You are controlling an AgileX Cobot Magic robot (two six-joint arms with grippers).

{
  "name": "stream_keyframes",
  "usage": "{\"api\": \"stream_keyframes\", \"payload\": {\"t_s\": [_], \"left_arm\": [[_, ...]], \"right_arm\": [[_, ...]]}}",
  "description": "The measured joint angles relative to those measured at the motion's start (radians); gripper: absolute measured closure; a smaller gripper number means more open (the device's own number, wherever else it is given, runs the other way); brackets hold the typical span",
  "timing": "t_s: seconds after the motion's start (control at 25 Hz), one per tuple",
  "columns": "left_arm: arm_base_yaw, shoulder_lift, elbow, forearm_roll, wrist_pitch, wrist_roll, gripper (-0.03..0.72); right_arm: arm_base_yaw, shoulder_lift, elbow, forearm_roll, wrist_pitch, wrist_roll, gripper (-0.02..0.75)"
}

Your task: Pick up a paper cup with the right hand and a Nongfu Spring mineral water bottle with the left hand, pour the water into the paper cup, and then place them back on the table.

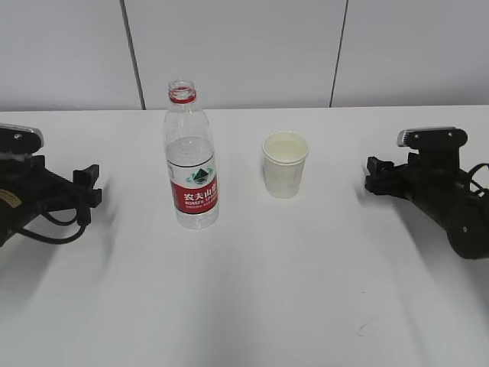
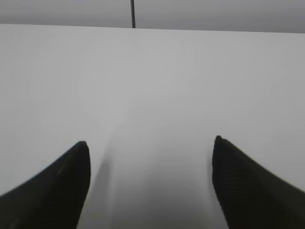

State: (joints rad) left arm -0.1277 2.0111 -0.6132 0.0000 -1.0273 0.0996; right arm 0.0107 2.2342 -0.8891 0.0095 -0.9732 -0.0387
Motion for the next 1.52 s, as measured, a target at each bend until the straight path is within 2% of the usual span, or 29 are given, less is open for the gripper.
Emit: {"api": "stream_keyframes", "payload": {"t_s": [0.28, 0.64, 0.76, 1.08, 1.36, 1.52], "left_arm": [[0.019, -0.083, -0.194, 0.000, 0.492, 0.009, 0.118], [0.087, -0.155, -0.527, 0.000, 1.265, 0.009, 0.133], [0.108, -0.155, -0.624, -0.019, 1.465, 0.009, 0.133], [0.121, -0.155, -0.817, -0.035, 1.786, 0.009, 0.135], [0.121, -0.155, -0.934, -0.030, 2.045, 0.009, 0.136], [0.121, -0.155, -0.949, -0.006, 2.133, 0.003, 0.136]], "right_arm": [[0.000, -0.106, -0.151, 0.018, 0.367, 0.002, 0.150], [-0.005, -0.129, -0.484, 0.044, 1.089, 0.009, 0.150], [-0.005, -0.129, -0.615, 0.046, 1.317, 0.009, 0.150], [-0.005, -0.129, -0.934, 0.046, 1.858, 0.009, 0.150], [-0.005, -0.120, -1.072, 0.044, 2.159, 0.009, 0.150], [-0.005, -0.099, -1.098, 0.044, 2.194, 0.009, 0.150]]}}
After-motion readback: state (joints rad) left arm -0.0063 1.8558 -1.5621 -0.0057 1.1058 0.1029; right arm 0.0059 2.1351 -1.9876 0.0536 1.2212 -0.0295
